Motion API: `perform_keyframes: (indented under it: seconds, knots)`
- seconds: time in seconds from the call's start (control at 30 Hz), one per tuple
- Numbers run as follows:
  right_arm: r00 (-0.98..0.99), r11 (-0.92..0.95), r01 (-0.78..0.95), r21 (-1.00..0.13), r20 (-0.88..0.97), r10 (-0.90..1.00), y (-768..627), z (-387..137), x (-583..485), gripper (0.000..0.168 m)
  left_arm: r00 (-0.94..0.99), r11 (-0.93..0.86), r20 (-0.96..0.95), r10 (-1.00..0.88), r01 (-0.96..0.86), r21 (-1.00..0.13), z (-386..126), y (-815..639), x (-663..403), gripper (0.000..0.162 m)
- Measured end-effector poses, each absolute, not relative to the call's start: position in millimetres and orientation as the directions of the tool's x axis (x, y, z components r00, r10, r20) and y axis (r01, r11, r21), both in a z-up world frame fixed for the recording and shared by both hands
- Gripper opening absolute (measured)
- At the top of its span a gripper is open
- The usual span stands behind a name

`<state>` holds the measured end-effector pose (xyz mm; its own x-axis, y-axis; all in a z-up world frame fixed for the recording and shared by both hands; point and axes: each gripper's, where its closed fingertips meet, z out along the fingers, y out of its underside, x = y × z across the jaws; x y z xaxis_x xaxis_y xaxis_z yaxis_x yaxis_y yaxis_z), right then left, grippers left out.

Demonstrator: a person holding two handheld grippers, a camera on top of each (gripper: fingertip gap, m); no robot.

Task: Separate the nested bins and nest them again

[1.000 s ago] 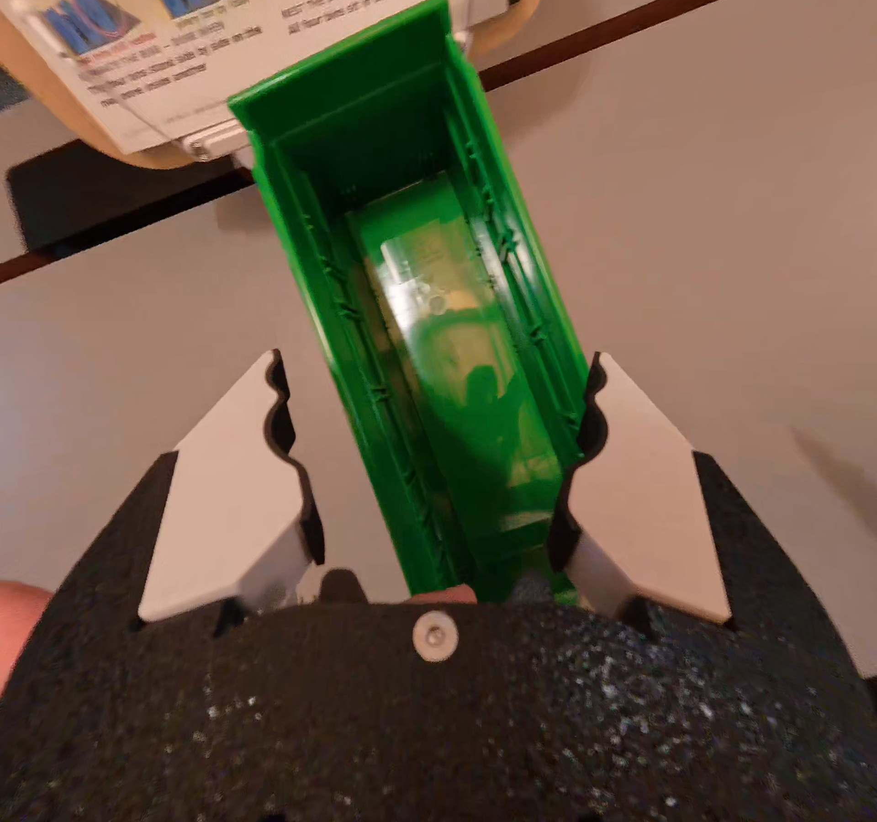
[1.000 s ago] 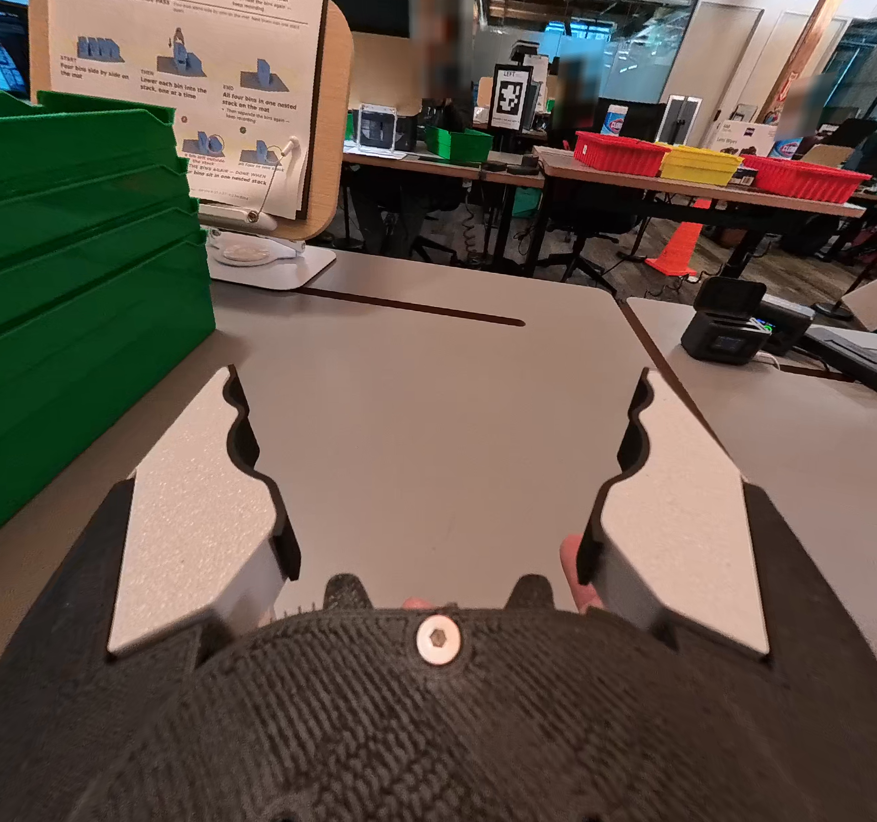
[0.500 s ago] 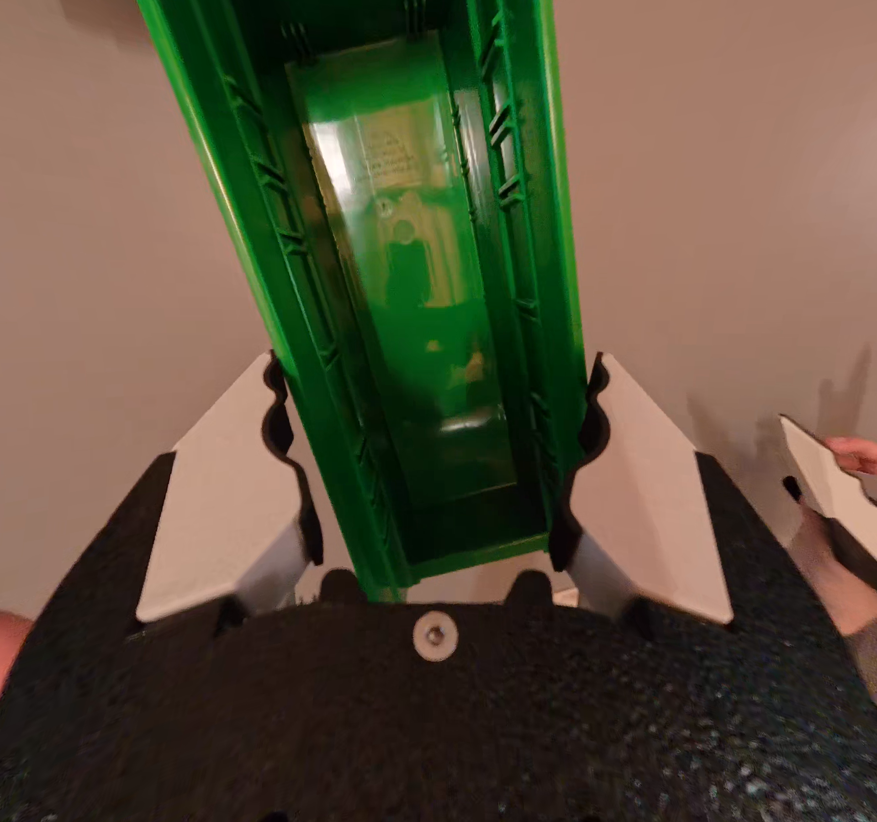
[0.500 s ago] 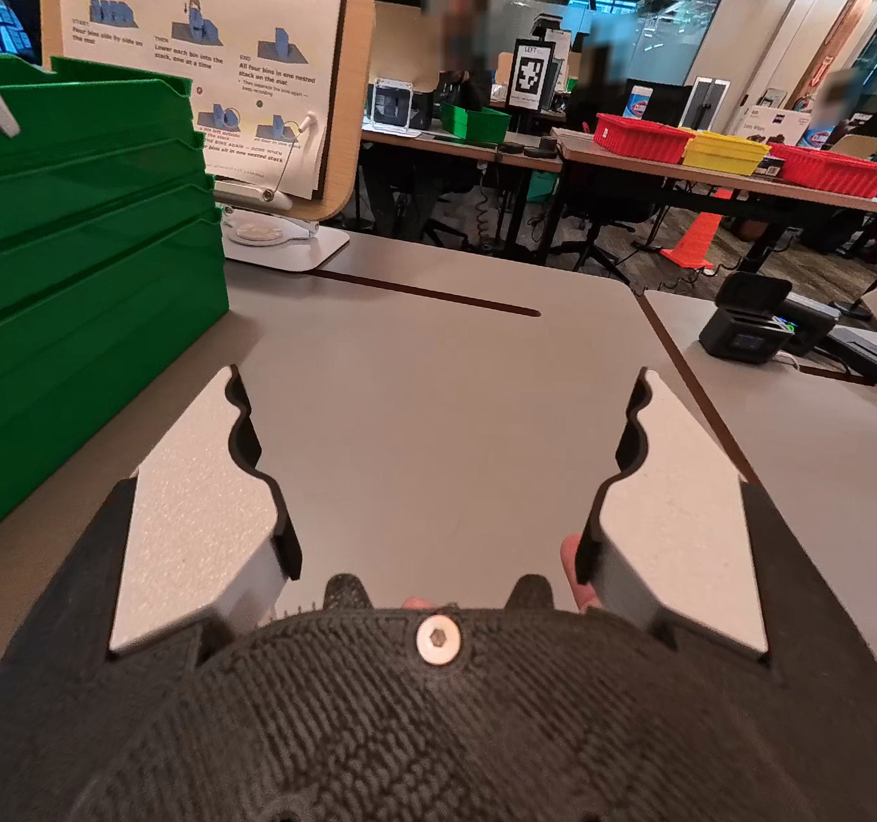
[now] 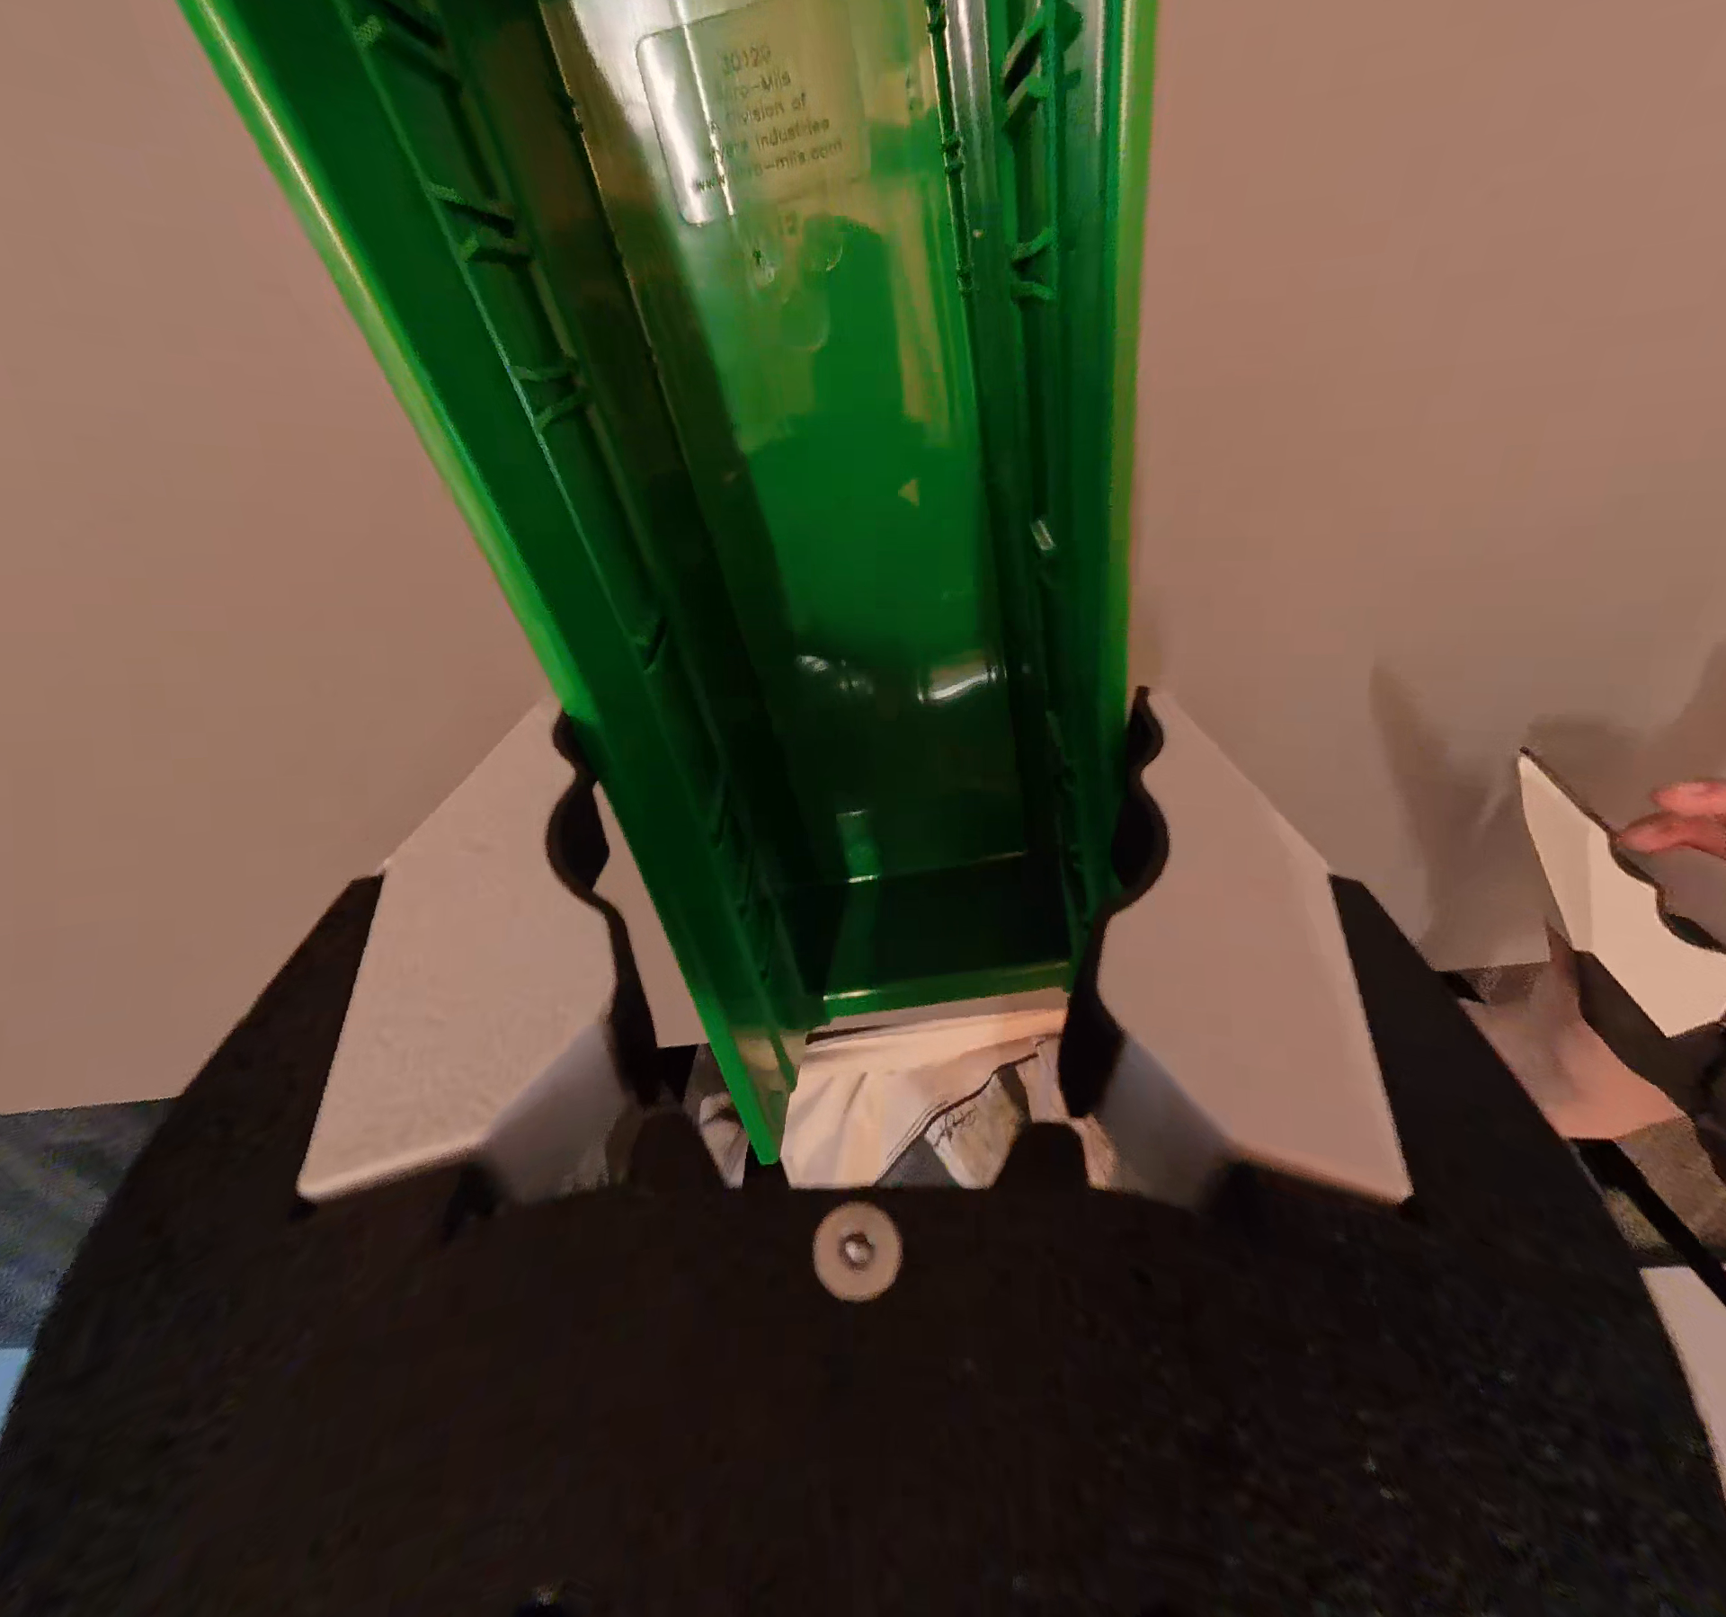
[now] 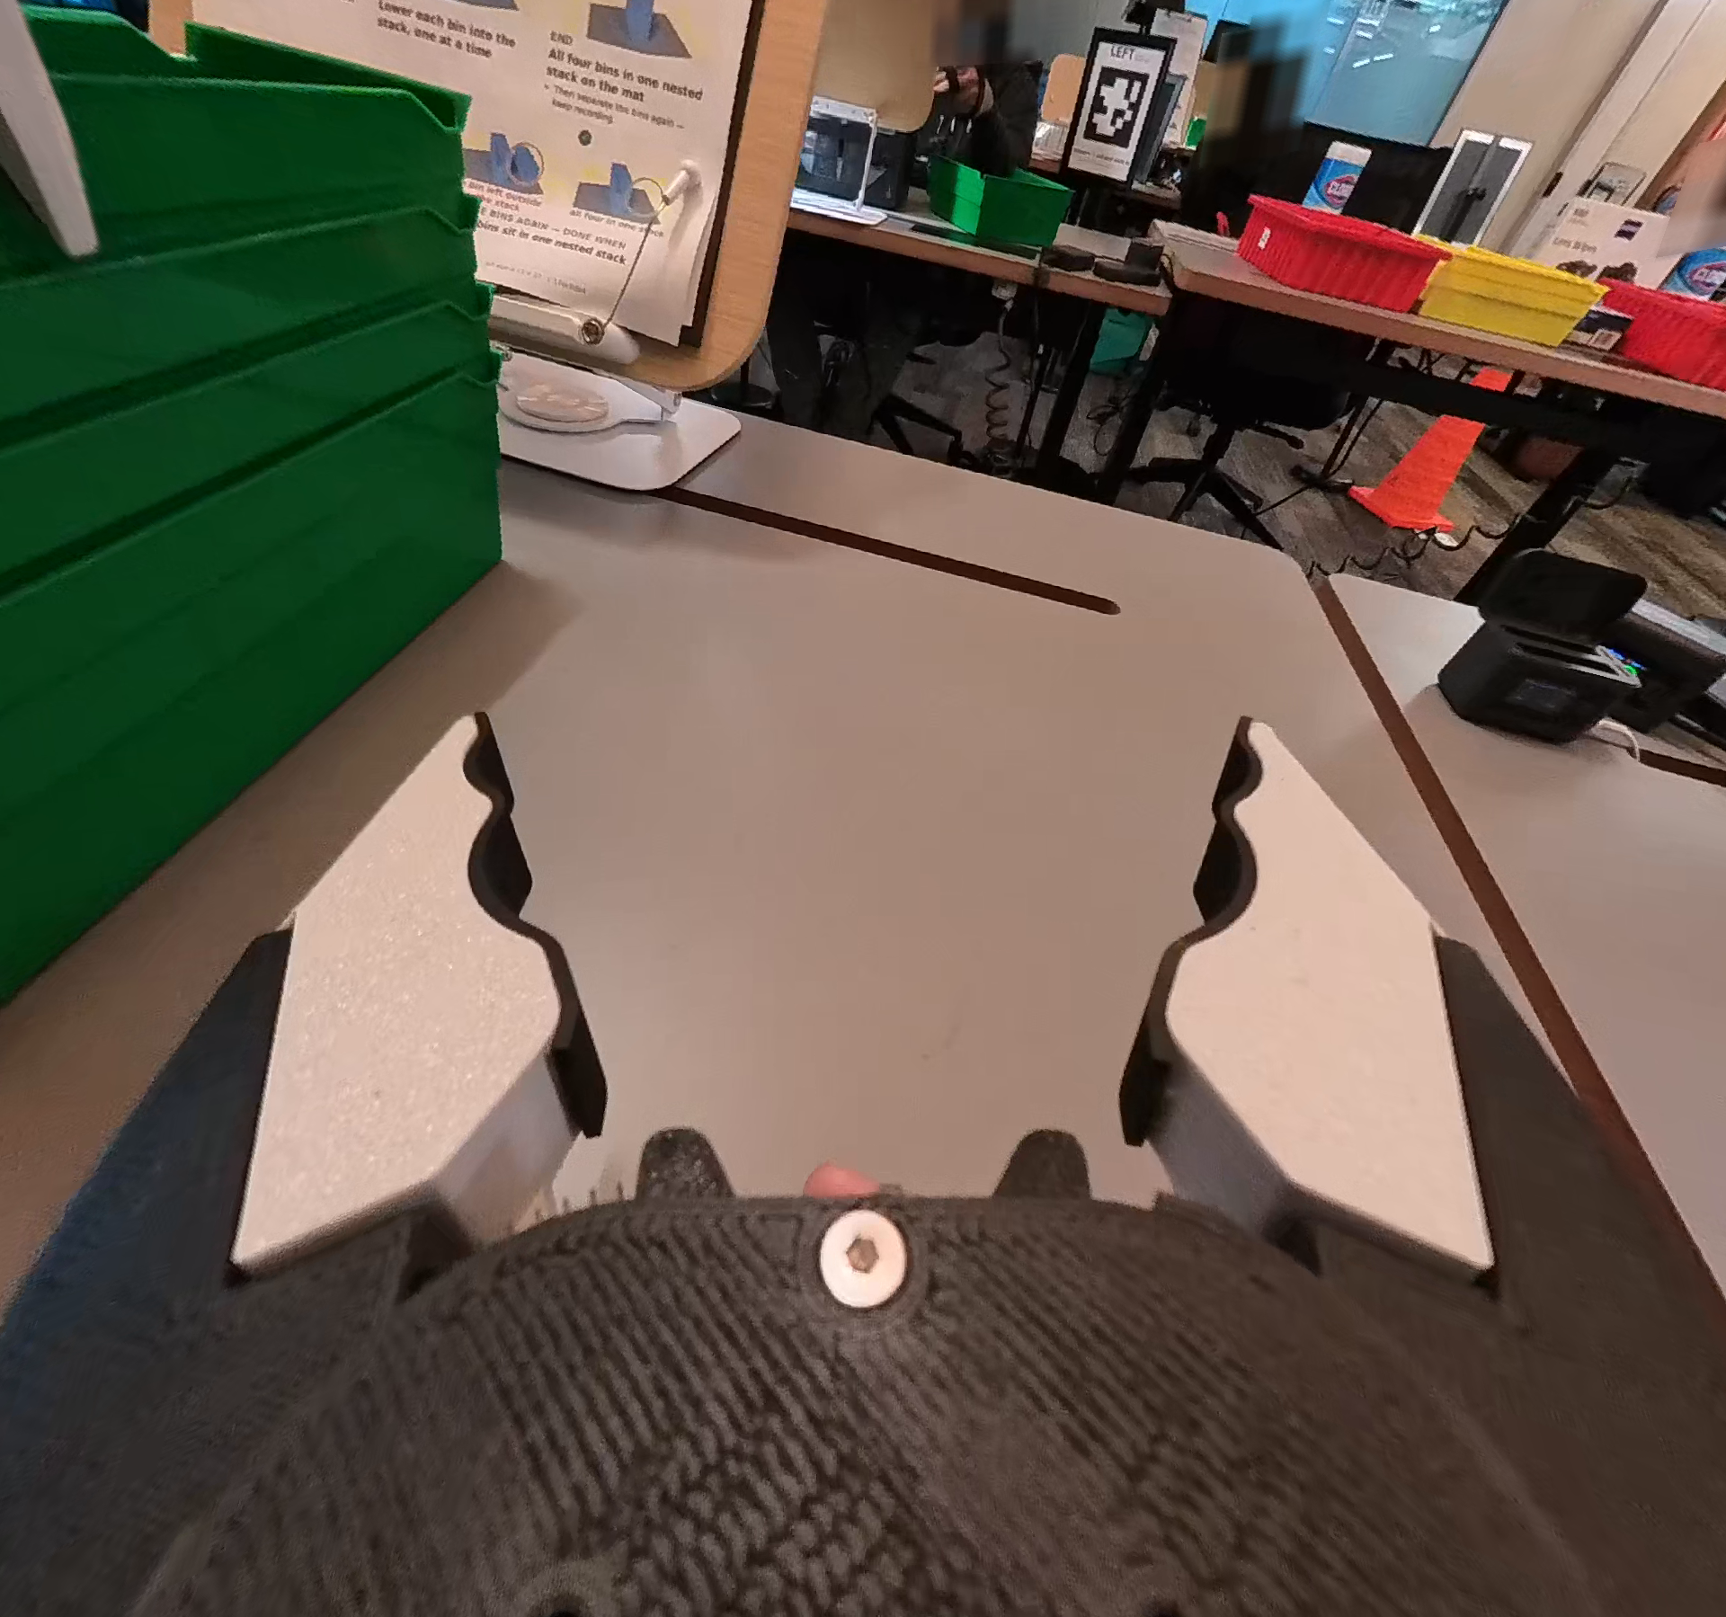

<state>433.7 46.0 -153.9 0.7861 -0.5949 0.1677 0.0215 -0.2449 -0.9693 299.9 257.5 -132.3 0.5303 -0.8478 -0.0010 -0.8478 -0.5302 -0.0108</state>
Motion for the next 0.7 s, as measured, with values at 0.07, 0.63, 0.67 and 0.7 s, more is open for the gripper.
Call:
perform_keyframes:
  seconds: [0.07, 0.63, 0.67, 0.7]
  knots:
    - [0.786, -0.247, 0.013, -0.969, 0.162, -0.596, 45.1, -156.4, 435.3, 0.145, 0.524, -0.524, -0.005, -0.852, -0.852, 0.008, -131.7, 258.0, 298.8, 0.106]
    - [0.804, -0.27, 0.028, -0.962, 0.182, -0.566, 51.0, -159.3, 429.0, 0.138, 0.542, -0.546, 0.065, -0.838, -0.833, -0.087, -84.4, 263.0, 319.2, 0.098]
    - [0.805, -0.272, 0.028, -0.962, 0.183, -0.564, 51.2, -159.7, 428.8, 0.138, 0.546, -0.551, 0.07, -0.835, -0.829, -0.096, -78.0, 264.8, 319.6, 0.097]
    - [0.804, -0.274, 0.028, -0.961, 0.185, -0.565, 51.2, -160.2, 429.0, 0.138, 0.538, -0.542, 0.063, -0.84, -0.833, -0.111, -70.6, 268.1, 319.6, 0.096]
